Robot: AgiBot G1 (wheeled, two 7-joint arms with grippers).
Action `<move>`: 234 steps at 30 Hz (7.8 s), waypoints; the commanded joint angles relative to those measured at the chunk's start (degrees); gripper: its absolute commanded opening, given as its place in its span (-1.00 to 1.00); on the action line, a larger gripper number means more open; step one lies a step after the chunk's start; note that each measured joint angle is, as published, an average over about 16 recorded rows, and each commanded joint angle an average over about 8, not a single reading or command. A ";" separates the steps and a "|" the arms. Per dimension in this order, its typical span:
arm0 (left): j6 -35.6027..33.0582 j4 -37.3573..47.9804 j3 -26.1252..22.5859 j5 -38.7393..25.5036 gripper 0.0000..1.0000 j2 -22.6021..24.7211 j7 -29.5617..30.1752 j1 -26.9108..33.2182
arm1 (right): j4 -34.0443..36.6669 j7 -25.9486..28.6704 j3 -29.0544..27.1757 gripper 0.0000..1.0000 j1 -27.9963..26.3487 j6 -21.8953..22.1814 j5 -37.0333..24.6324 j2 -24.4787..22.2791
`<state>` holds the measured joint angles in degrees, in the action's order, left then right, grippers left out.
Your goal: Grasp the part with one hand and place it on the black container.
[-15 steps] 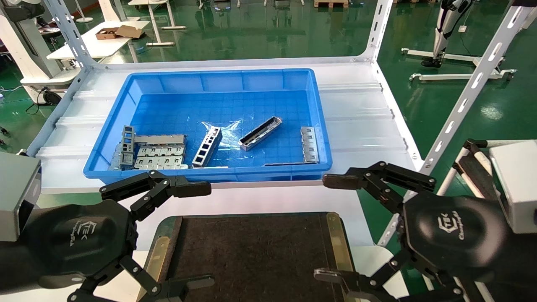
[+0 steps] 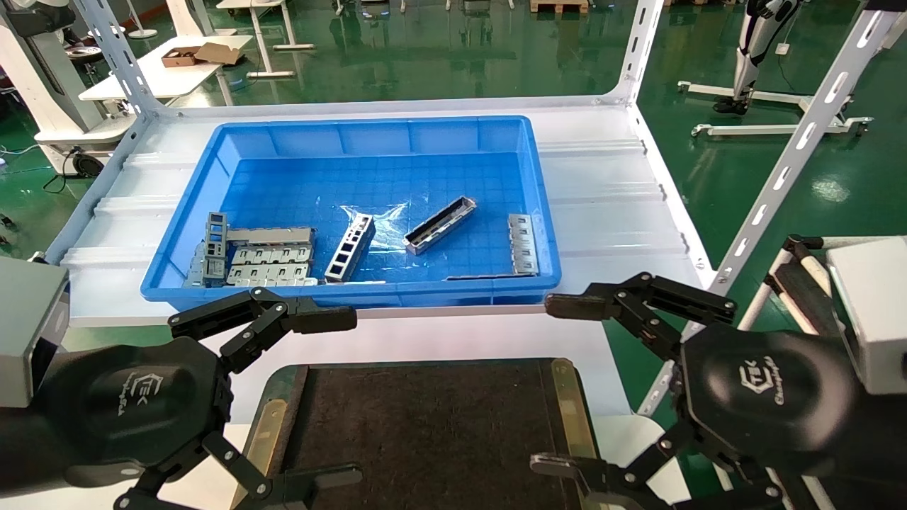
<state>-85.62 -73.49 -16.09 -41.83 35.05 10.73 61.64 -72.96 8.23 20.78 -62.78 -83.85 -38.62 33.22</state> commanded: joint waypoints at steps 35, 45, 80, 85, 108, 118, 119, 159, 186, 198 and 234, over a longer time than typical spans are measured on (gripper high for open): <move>11.89 1.44 -6.41 -17.34 1.00 5.70 5.81 9.16 | 0.03 -0.02 0.02 1.00 -0.02 -0.01 0.01 0.00; 17.04 13.87 -11.74 -28.16 1.00 16.20 5.91 19.02 | 0.03 -0.02 0.03 1.00 -0.02 -0.01 0.01 0.00; 43.35 58.13 -17.79 -31.52 -0.89 43.43 -11.48 30.17 | 0.03 -0.03 0.05 -1.00 -0.03 0.00 0.03 -0.01; 45.28 57.41 -20.90 -29.98 -1.00 43.43 -9.66 29.73 | 0.03 -0.03 0.06 -1.00 -0.03 0.00 0.03 -0.01; 49.70 58.62 -29.68 -23.28 -1.00 42.98 -8.59 29.54 | 0.03 -0.04 0.08 -1.00 -0.04 0.01 0.04 -0.02; 49.45 59.26 -31.11 -20.19 -1.00 42.89 -9.58 29.78 | 0.03 -0.05 0.08 -1.00 -0.04 0.01 0.05 -0.02; 49.35 59.29 -31.14 -19.78 -1.00 42.87 -9.69 29.87 | 0.03 -0.05 0.08 -1.00 -0.04 0.01 0.05 -0.02; 15.03 23.62 -29.23 -5.41 -1.00 17.48 -5.21 25.42 | 0.03 -0.06 0.11 -1.00 -0.05 0.02 0.07 -0.03; 46.67 3.20 -34.94 -5.50 -1.00 8.31 10.95 -5.18 | 0.03 -0.07 0.13 -1.00 -0.05 0.03 0.08 -0.04; 63.09 10.90 -39.90 -7.38 -1.00 19.31 19.93 -7.71 | 0.03 -0.08 0.14 -1.00 -0.05 0.03 0.09 -0.04; 91.30 21.02 -46.89 -4.28 -1.00 35.23 29.23 -8.49 | 0.03 -0.09 0.17 -1.00 -0.06 0.04 0.11 -0.05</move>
<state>5.53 -52.31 -62.90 -46.14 70.33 39.95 53.14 -72.93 8.14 20.94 -62.84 -83.81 -38.51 33.16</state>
